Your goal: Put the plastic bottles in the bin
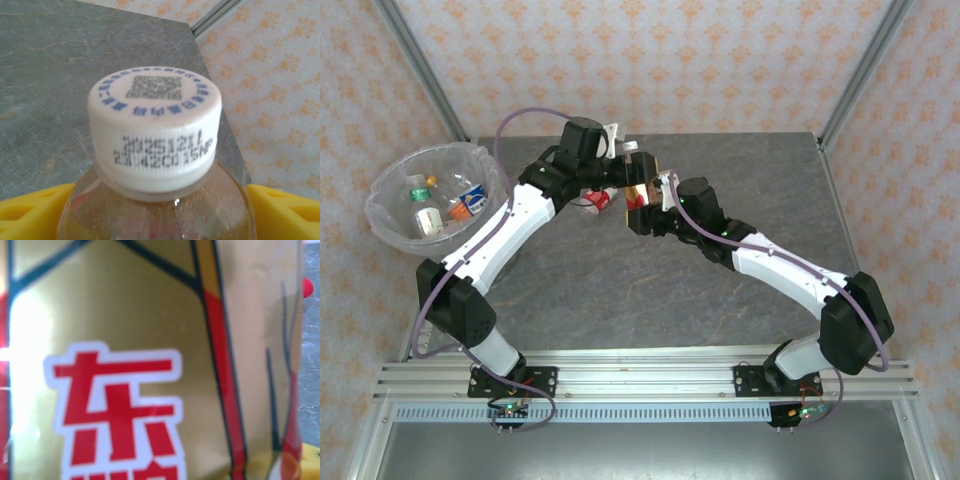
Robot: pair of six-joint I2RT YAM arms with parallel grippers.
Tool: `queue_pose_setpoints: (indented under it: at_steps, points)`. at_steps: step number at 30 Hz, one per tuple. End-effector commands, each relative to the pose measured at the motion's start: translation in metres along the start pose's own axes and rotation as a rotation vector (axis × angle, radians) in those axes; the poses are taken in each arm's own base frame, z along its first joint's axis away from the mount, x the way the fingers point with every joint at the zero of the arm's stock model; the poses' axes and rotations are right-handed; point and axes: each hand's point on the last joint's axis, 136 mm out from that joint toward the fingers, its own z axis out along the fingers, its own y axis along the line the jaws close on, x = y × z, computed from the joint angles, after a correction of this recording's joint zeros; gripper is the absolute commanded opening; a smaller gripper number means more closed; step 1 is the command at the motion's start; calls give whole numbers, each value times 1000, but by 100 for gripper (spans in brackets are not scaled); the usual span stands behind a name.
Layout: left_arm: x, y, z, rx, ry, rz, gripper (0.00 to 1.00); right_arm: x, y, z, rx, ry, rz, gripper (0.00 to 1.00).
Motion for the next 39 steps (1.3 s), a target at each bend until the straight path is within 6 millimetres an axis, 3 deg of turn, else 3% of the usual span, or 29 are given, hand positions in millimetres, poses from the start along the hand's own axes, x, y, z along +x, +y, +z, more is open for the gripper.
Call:
queue_pose_setpoints:
  at_steps: [1,6,14,23,28,30,36,39]
  points:
    - [3,4,3,-40,14,29,81,-28,23,-8,-78,-86,-47,43]
    - [7,-1,8,-5,38,26,79,-32,24,-12,-82,-120,-44,43]
    - [5,1,5,-11,33,28,65,-37,19,-15,-52,-156,-42,50]
    - [-2,-1,-6,6,-13,46,56,-33,11,-16,-20,-171,-22,73]
    - [-14,6,-19,-1,-72,23,56,-29,3,-19,11,-186,0,87]
    - [-18,12,-25,-18,-94,15,56,-29,-2,-23,36,-210,7,99]
    - [-34,41,-62,-182,-190,44,56,-35,-22,-42,140,-312,34,99]
    - [-45,59,-92,-308,-288,52,56,-35,-49,-51,297,-345,97,99]
